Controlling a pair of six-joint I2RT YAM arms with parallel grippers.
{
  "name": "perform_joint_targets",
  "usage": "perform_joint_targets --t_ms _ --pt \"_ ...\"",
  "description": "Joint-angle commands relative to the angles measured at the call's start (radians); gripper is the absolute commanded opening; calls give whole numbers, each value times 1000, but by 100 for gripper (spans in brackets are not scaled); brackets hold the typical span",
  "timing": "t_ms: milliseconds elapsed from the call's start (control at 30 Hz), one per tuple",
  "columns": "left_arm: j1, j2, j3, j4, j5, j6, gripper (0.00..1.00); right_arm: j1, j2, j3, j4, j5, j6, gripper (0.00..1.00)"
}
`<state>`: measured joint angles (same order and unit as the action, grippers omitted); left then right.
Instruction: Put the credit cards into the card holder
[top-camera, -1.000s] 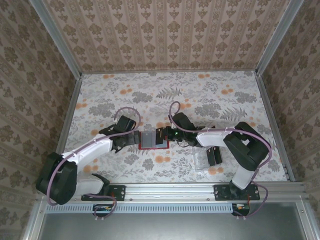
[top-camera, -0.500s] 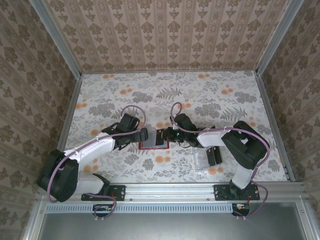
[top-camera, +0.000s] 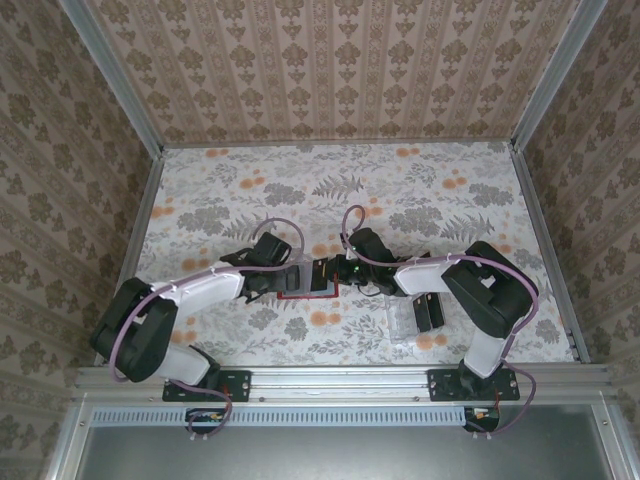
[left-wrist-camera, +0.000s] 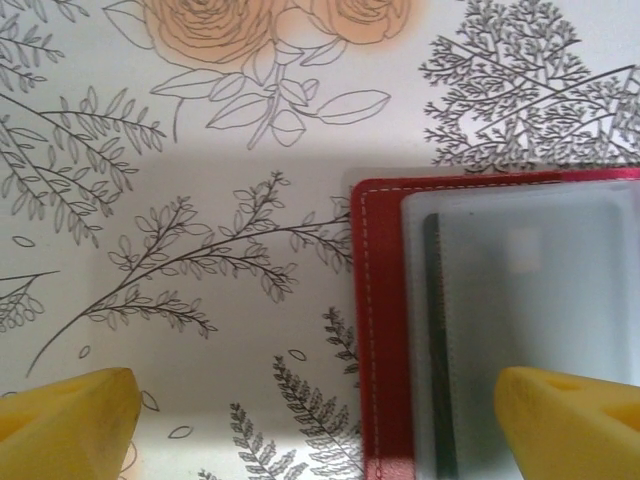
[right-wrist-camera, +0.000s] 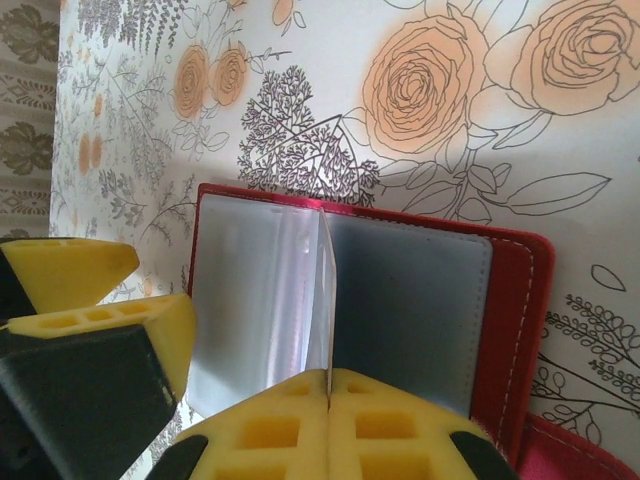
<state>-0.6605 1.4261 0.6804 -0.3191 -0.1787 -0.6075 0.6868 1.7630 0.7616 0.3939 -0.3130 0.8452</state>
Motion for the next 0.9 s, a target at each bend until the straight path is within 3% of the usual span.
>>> perform_joint_targets --t_ms 0,567,867 --pt "-2 21 -3 -58 -49 -22 100 -8 21 -18 4 -12 12 0" --pt "18 41 -17 -109 -91 -54 100 -12 -15 -66 204 -25 70 0" --pt "18 41 -30 -102 -85 -58 100 -12 46 -71 352 -33 127 0"
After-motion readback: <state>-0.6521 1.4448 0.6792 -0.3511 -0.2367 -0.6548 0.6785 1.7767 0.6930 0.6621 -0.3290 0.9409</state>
